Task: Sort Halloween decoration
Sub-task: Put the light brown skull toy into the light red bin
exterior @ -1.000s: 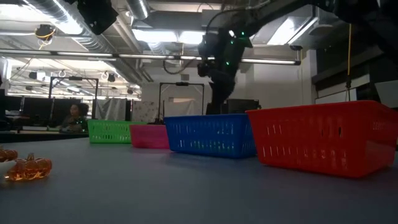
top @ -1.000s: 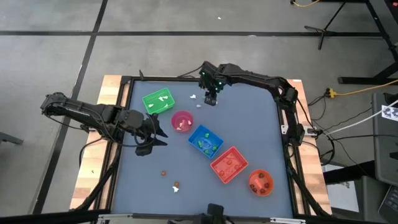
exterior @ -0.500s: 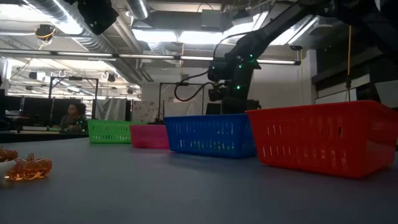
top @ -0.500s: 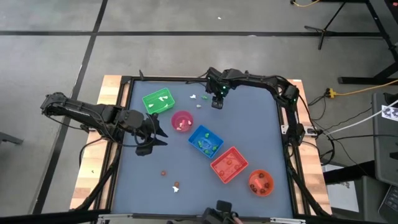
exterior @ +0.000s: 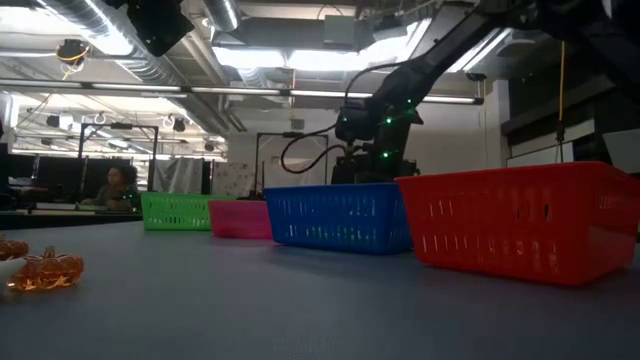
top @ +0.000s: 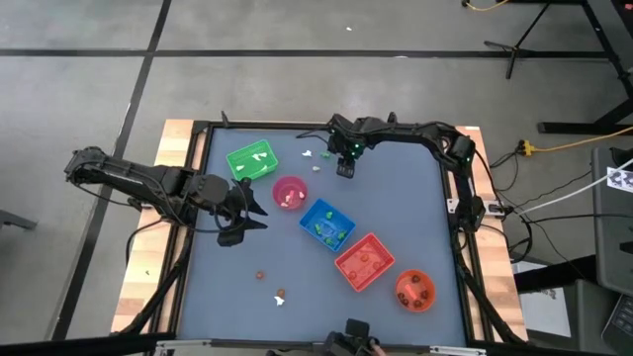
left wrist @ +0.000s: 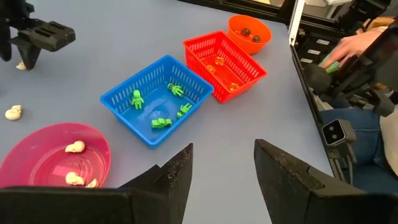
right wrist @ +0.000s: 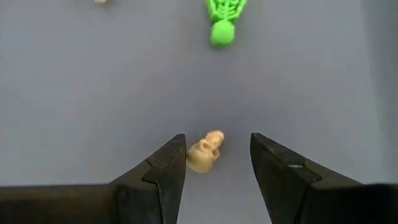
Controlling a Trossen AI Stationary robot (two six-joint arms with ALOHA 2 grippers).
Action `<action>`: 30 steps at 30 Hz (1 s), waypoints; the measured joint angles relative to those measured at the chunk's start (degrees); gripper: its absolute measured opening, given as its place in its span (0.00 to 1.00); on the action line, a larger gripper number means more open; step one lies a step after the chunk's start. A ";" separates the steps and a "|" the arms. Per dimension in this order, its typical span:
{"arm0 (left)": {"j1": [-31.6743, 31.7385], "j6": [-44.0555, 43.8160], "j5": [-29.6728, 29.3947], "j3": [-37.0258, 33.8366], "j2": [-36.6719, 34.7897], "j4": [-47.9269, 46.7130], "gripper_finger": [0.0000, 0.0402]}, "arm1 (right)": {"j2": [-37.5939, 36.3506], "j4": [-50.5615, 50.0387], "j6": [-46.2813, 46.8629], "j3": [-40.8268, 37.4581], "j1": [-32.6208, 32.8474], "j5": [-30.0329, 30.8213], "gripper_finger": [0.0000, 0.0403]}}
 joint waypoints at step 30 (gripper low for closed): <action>-0.02 -0.01 -0.02 0.00 0.00 -0.01 0.39 | 0.13 2.22 0.08 -2.17 0.09 -0.18 0.16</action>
